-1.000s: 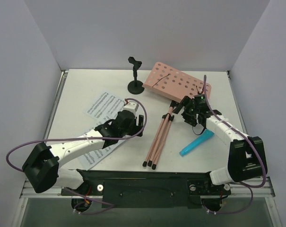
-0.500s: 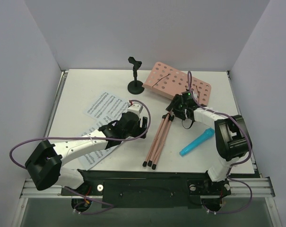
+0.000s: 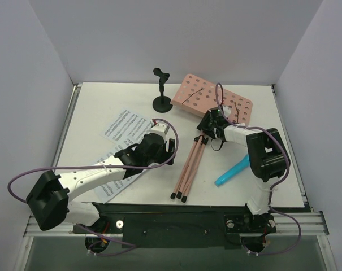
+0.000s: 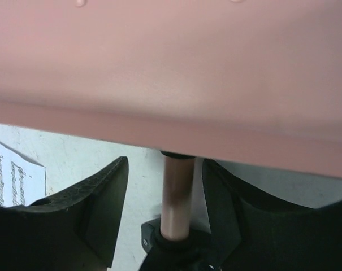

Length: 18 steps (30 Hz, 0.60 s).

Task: Set up the instrument practice props

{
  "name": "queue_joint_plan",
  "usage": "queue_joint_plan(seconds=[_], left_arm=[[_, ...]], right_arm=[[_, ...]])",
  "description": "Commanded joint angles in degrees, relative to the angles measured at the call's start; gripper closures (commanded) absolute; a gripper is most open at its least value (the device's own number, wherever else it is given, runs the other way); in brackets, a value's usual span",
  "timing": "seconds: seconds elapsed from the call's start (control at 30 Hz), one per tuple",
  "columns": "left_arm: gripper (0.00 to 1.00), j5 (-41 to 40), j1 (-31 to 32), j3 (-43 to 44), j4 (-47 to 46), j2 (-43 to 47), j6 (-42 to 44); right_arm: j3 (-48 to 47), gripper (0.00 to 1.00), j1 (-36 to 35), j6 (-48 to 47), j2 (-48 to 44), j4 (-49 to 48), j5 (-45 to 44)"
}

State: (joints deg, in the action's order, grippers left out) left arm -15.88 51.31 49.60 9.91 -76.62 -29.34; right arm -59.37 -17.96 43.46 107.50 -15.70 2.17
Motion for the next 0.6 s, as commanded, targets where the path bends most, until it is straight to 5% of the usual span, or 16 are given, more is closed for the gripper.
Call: queue_joint_plan(seconds=[0.0, 0.23, 0.57], left_arm=[[0.18, -0.9, 0.2, 0.2, 0.1, 2.5, 0.3], [0.18, -1.3, 0.2, 0.2, 0.4, 2.4, 0.7], [0.18, -1.3, -0.5, -1.4, -0.1, 3.1, -0.3]], right_arm=[[-2.8, 0.50, -1.5, 0.1, 2.9, 0.5, -2.0], [-2.7, 0.59, -2.6, 1.1, 4.6, 2.4, -4.3], [-3.0, 1.00, -2.3, 0.1, 4.8, 3.2, -0.9]])
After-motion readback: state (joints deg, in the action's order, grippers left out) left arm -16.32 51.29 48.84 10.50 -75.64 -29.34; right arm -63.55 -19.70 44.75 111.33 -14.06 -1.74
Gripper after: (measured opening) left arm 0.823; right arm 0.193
